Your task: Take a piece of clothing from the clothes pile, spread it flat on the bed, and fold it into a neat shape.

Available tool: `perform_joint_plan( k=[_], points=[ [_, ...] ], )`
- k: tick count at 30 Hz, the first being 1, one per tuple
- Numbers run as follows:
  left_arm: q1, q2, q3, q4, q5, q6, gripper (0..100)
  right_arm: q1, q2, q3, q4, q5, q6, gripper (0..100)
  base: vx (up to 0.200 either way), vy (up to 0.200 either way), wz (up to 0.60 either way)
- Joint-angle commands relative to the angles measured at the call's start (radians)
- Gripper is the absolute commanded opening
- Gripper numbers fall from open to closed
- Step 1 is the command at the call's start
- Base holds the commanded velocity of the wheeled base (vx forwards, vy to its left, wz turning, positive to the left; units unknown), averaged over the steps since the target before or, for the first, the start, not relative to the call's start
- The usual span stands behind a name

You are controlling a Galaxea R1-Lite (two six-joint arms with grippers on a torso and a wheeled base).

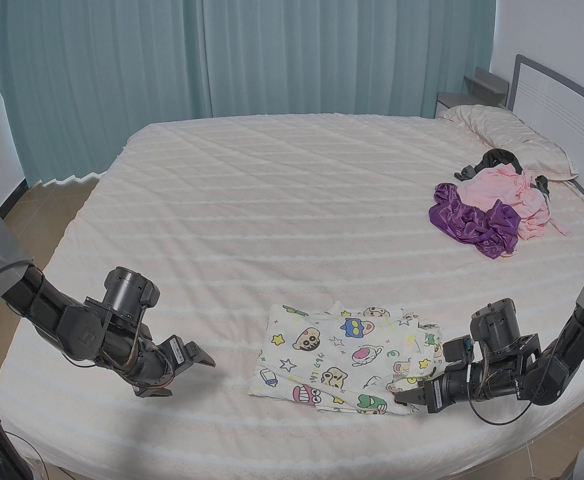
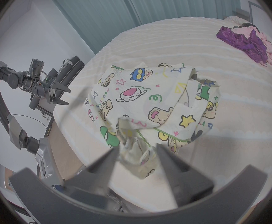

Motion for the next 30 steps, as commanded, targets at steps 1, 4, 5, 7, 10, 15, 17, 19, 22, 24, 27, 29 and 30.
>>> perform_joint_plan(
  k=[1,4,5,7,10,15,17,19,22,24,27,29,30],
  points=[
    [0.000,0.002,0.001,-0.001,0.000,-0.001,100,-0.023,-0.042,0.003,-0.001,0.001,0.010,100,0.000,0.000,0.00],
    [0.000,0.002,0.001,-0.001,0.000,-0.001,100,-0.052,-0.069,-0.016,-0.001,0.004,0.047,100,0.000,0.000,0.00],
    [0.000,0.002,0.000,-0.001,0.000,-0.001,100,-0.063,-0.074,-0.033,-0.003,0.003,0.073,100,0.000,0.000,0.00],
    [0.000,0.001,0.001,-0.001,0.000,0.001,100,-0.075,-0.072,-0.068,-0.004,0.001,0.118,100,0.000,0.000,0.00],
    [-0.003,0.001,0.001,-0.001,0.000,-0.001,100,-0.086,-0.034,-0.142,0.005,-0.008,0.211,100,0.000,0.000,0.00],
    [-0.007,0.002,0.001,-0.001,-0.002,-0.001,100,-0.086,0.076,-0.220,-0.003,-0.040,0.246,100,0.000,0.000,0.00],
    [-0.009,0.002,0.003,-0.001,-0.002,-0.001,100,-0.086,0.102,-0.241,-0.003,-0.051,0.256,100,0.000,0.000,0.00],
    [-0.009,0.002,0.001,-0.001,-0.002,-0.001,100,-0.086,0.133,-0.272,0.002,-0.057,0.276,100,0.000,0.000,0.00],
    [-0.009,0.002,0.001,-0.001,-0.002,-0.001,100,-0.086,0.156,-0.303,0.006,-0.057,0.289,100,0.000,0.000,0.00],
    [-0.009,0.004,0.001,-0.001,-0.002,-0.001,100,-0.086,0.170,-0.315,0.008,-0.057,0.297,100,0.000,0.000,0.00],
    [-0.009,0.004,0.001,-0.001,-0.002,-0.001,100,-0.085,0.204,-0.333,0.000,-0.057,0.300,0,0.000,0.000,0.00],
    [-0.009,0.004,0.001,-0.001,-0.002,-0.001,100,-0.086,0.217,-0.347,-0.003,-0.057,0.302,0,0.000,0.000,0.00],
    [-0.009,0.004,0.003,-0.001,-0.002,-0.001,100,-0.088,0.222,-0.356,-0.003,-0.057,0.302,0,0.000,0.000,0.00]
  ],
)
